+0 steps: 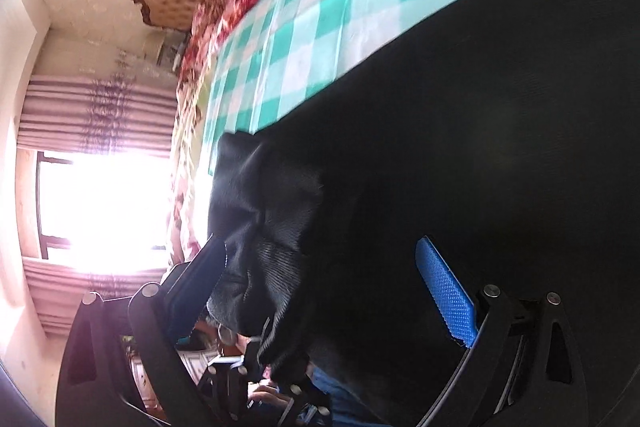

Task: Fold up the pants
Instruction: 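Fold the held cuffs over toward the waistband with the left tool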

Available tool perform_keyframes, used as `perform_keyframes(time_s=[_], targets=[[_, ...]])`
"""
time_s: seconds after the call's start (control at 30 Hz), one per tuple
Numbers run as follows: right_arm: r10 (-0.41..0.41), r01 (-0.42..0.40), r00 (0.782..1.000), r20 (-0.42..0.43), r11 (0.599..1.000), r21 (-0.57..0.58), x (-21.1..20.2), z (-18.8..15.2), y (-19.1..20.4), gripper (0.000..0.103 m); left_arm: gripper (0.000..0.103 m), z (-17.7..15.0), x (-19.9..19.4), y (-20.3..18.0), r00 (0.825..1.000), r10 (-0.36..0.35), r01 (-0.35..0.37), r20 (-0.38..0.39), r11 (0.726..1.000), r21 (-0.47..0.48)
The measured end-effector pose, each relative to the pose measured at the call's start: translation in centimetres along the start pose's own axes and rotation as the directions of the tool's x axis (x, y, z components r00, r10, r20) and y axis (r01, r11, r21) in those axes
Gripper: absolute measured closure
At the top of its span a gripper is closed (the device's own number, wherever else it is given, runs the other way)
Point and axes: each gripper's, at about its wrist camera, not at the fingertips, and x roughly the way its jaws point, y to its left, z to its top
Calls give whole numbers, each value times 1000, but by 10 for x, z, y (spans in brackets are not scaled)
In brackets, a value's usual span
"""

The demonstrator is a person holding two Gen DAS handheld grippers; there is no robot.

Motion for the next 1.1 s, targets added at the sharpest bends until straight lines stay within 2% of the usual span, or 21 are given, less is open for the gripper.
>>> perform_keyframes(time_s=[0.13,0.2,0.23,0.27,0.33,0.4,0.5,0.6,0.67,0.8,0.93,1.03,1.07,1.1], targets=[[-19,17,999,-48,999,-35,26,4,15,10,91,5,-11,7,999,9,-8,34,999,-39],[-30,28,999,-36,998,-61,30,7,20,39,91,8,-13,8,999,12,-9,46,999,-48],[-34,32,999,-31,998,-59,30,9,20,58,91,8,-16,5,999,13,-11,49,999,-48],[-29,28,999,-16,997,-73,27,10,21,70,91,10,-16,5,999,16,-14,50,999,-46],[-37,40,999,27,993,-109,14,10,25,76,92,15,-23,0,997,22,-19,68,999,-41],[-56,72,994,98,983,-169,-13,8,29,78,92,24,-29,-8,993,25,-23,112,1000,-21],[-87,122,983,164,970,-213,-41,3,18,80,92,40,-30,-30,987,-28,25,161,1000,19],[-128,155,977,171,975,-158,-48,2,-16,80,92,44,-24,-63,982,-112,104,152,993,62],[-124,147,978,166,980,-131,-45,3,-36,80,91,43,-18,-81,979,-154,143,131,986,89],[-92,120,980,178,981,-150,-50,1,-32,82,91,46,-21,-86,981,-142,129,135,986,103],[-79,132,968,239,968,-215,-77,-4,-12,83,91,61,-33,-80,973,-122,110,196,991,73],[-144,188,962,232,965,-183,-71,2,-31,83,91,67,-26,-93,970,-161,146,181,985,93],[-182,220,959,219,962,-163,-63,3,-41,82,90,64,-21,-101,968,-201,186,150,977,108],[-186,223,956,225,964,-148,-60,1,-53,82,89,62,-18,-106,965,-219,203,144,972,118]])
